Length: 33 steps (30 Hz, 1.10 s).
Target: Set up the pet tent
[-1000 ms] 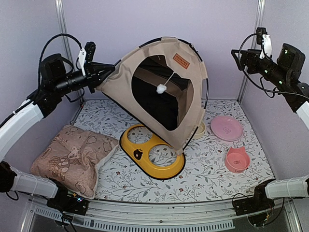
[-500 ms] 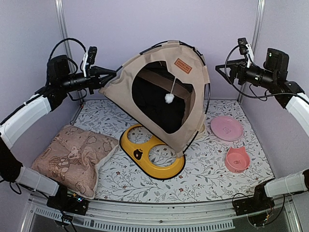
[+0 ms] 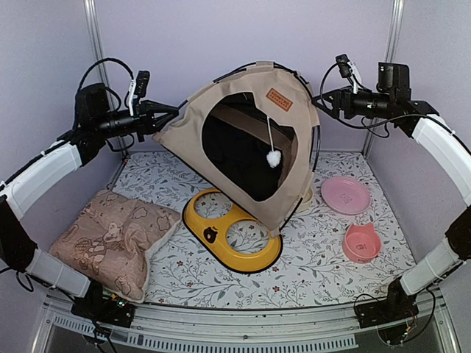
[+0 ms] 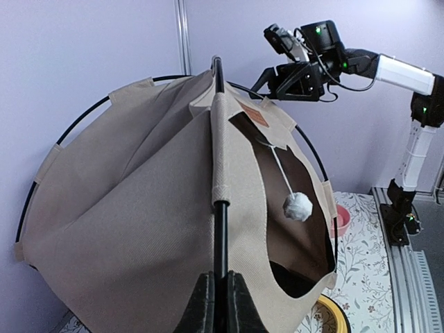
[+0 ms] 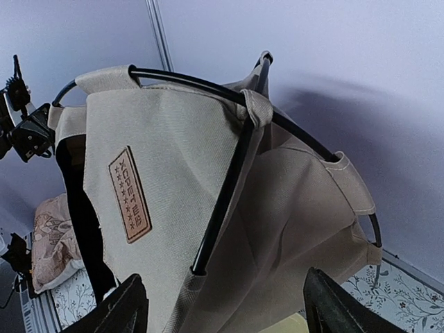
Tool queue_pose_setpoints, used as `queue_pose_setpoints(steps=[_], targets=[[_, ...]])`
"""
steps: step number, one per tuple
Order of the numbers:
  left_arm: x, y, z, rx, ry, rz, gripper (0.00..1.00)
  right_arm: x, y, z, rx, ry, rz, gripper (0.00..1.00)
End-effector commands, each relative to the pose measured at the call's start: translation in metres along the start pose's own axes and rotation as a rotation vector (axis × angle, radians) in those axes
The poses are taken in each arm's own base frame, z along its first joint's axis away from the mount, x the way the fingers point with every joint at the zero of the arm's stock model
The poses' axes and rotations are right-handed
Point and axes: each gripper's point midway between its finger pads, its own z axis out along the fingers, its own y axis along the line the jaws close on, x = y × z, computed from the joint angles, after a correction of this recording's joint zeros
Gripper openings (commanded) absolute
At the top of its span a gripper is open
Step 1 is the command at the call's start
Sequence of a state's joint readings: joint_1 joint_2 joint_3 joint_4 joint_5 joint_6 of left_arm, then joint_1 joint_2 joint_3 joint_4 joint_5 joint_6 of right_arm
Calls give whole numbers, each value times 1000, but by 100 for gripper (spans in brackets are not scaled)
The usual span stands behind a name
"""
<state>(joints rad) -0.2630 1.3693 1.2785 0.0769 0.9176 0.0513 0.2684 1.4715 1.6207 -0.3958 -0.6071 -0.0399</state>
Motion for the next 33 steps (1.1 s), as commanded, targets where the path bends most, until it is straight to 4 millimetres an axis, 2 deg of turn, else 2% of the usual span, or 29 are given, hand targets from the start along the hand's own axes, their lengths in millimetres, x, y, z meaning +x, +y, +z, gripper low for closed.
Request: queue_pose_setpoints(steps=[1,4,7,15,18,22,26,30,33], targets=[[-16,4,-1,2,-36,45,0,-5,8,8,-33,24,10,76],[-13,6,0,-2,-32,43,0,-1,15,16,-64,41,35,68],[-13,7,1,-1,-31,46,0,0,18,20,-73,50,80,53],[-16,11,2,-15,-35,56,0,-16,21,15,-54,15,166,20],[-17,16,1,-48,-37,61,0,-22,28,15,-66,-2,185,3],[-19,27,0,-126,-38,60,12,-29,46,19,-69,-35,185,0],[-23,39,-6,-228,-46,63,42,-40,64,16,-16,-115,176,0],[-38,50,-18,-366,-79,89,59,-56,60,3,98,-228,197,0],[-55,51,-29,-451,-113,98,64,-63,62,-6,147,-302,217,0]])
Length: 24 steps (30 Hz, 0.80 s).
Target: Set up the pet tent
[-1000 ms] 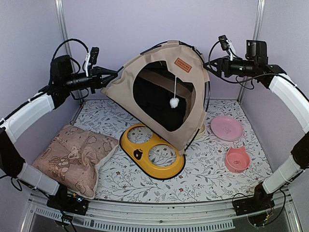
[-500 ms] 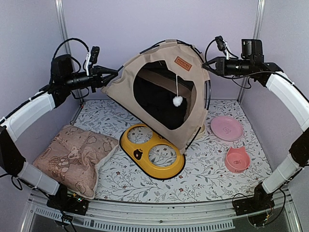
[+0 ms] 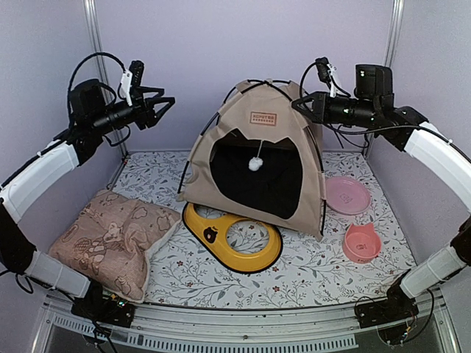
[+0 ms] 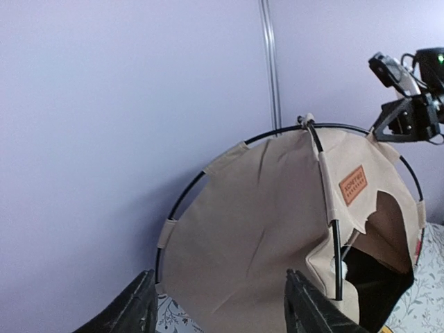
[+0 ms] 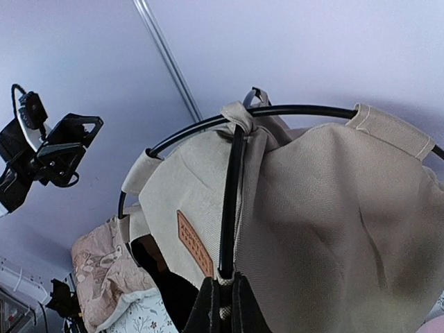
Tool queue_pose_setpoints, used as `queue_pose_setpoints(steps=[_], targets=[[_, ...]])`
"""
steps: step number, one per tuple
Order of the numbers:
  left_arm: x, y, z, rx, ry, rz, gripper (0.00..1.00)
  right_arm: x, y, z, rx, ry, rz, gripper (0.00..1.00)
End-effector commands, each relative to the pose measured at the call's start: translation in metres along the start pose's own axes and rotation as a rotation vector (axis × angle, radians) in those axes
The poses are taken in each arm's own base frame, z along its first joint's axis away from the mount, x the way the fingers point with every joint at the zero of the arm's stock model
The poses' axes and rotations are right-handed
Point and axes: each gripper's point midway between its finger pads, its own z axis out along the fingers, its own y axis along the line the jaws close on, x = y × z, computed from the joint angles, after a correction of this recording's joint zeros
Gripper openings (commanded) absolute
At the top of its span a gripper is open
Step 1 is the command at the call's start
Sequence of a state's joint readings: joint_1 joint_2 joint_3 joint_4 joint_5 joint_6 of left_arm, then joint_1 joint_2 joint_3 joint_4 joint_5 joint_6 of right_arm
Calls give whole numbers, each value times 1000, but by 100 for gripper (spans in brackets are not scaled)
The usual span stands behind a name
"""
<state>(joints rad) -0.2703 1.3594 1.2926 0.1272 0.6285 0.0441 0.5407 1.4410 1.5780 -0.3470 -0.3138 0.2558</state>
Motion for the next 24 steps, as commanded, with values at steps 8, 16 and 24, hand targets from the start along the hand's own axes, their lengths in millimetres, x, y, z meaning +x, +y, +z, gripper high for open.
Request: queue_pose_setpoints(steps=[8,16,24], targets=[[-56,-36,-17,-160,-133,-24,65,-71,12,-31,155,-400,47,0],[-23,-133,3,-18,-66,-158,61,-77,30,-24,215,-512,91,0],[37,-236,30,90,83,-224,57,-67,37,3,396,-572,149,0]])
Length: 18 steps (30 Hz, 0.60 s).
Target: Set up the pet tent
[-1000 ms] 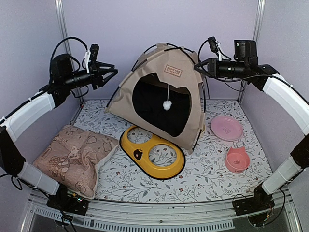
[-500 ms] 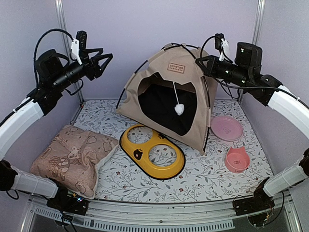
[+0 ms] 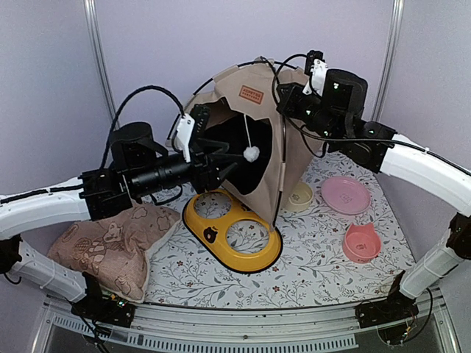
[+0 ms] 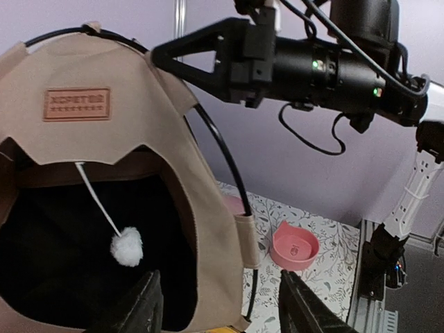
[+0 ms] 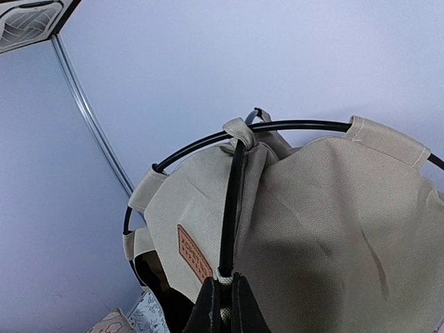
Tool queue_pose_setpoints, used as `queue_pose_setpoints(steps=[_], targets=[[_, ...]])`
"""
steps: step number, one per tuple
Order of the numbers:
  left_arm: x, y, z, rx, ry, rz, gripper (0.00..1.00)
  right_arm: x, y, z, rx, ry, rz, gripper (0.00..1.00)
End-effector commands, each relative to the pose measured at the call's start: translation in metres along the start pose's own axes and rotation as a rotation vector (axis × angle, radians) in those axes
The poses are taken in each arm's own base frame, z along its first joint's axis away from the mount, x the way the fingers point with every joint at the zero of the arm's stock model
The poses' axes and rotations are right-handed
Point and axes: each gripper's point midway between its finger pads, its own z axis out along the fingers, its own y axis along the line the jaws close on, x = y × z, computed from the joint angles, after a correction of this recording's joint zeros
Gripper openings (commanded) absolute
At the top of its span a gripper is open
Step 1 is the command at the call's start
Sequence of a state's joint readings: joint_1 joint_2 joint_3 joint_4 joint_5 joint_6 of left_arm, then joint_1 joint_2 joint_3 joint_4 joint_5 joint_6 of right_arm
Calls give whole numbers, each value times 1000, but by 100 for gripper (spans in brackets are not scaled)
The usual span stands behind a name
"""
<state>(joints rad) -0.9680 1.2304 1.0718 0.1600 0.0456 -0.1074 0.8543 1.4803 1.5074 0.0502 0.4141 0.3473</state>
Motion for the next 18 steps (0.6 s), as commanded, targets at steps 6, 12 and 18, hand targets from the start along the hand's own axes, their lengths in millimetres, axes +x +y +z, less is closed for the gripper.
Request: queue_pose_setpoints(steps=[6,12,18], targets=[[46,-43,22,-80,77,-51,57,-21,13,7,230,-193,83,0],[62,-32,31,-160,107,-79,57,-20,27,12,247,-207,86,0],[76,-31,42,-169,130,-86,58,-19,36,16,230,-206,83,0]])
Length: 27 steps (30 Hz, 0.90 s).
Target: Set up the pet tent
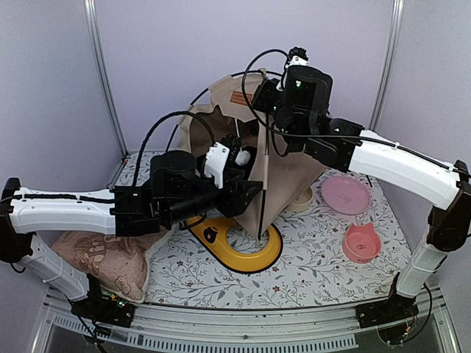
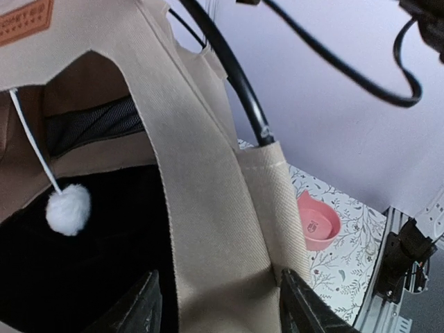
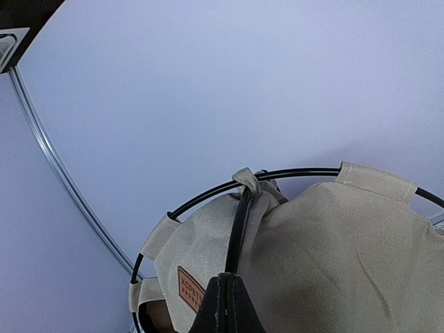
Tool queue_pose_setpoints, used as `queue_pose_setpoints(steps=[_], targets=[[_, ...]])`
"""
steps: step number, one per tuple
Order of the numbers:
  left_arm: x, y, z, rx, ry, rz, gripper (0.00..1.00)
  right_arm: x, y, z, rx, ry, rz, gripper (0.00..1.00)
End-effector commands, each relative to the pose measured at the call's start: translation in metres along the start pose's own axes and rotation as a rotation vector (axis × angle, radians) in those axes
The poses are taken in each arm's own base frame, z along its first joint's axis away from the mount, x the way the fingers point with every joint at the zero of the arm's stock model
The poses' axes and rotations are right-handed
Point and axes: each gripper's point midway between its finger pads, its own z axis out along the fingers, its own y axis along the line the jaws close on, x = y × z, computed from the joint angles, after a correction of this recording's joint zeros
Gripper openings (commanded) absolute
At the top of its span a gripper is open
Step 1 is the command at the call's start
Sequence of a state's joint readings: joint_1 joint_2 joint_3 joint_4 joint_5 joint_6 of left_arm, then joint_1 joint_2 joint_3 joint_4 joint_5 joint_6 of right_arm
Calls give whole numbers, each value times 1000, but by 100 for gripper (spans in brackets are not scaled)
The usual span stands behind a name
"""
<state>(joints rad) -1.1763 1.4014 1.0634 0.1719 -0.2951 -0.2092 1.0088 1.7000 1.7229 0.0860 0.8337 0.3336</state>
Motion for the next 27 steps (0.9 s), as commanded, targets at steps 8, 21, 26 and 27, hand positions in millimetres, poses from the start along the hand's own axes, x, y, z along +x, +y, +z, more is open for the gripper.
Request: queue_pose_setpoints(steps=[8,21,26,27], targets=[[-6,-1,10,-23,-33,-46,60,-27,17,-1,-26,-76,64,0],[-27,-2,-13,9,-81,-85,63,-17,14,5,8,-80,18,0],[-26,0,-13,5,-78,-82,63,-15,15,6,3,-81,22,0],[-22,0,-10,-3,-65,-78,63,-15,16,6,0,-81,23,0]])
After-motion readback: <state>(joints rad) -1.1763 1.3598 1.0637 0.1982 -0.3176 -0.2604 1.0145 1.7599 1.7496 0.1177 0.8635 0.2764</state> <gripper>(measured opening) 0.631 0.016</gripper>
